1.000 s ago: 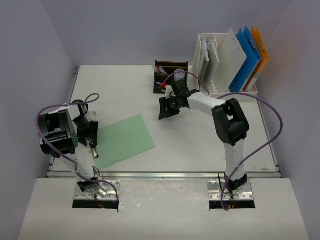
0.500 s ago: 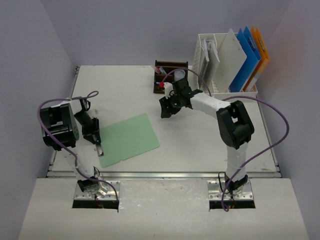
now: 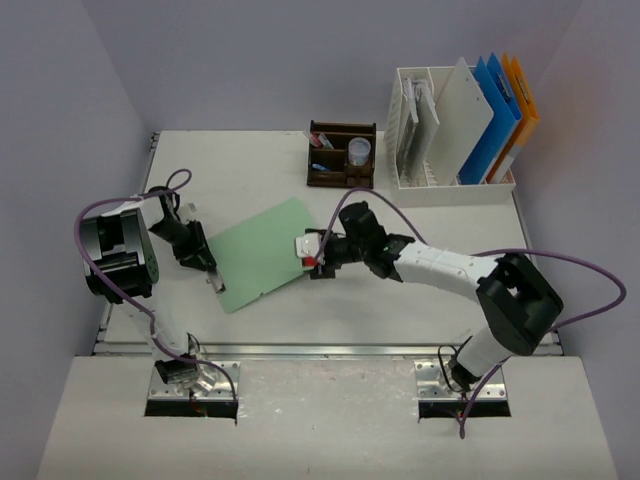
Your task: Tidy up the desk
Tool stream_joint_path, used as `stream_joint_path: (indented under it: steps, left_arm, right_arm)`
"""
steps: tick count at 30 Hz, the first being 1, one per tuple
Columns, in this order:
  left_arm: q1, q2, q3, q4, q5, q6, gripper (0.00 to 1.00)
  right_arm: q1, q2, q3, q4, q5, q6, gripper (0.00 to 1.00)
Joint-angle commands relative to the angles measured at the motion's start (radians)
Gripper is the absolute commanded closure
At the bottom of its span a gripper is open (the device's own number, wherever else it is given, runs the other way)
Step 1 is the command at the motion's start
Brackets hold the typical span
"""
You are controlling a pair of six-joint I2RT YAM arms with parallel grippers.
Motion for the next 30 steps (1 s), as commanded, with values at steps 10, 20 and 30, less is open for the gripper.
stream_joint_path:
  steps: [10, 20, 30]
  left_arm:
    - [-0.008, -0.062, 0.03, -0.071, 0.157, 0.01, 1.0]
    - [-0.007, -0.06, 0.028, -0.1, 0.233, 0.013, 1.0]
    - [0.002, -0.091, -0.018, -0.071, 0.301, -0.038, 1.0]
  right_arm:
    - [0.264, 0.225, -0.184, 0.813, 0.209, -0.448, 0.35]
    - [0.35, 0.457, -0.022, 0.874, 0.37, -0.598, 0.32]
    - [0.393, 0.656, 0.14, 0.961, 0.498, -0.722, 0.42]
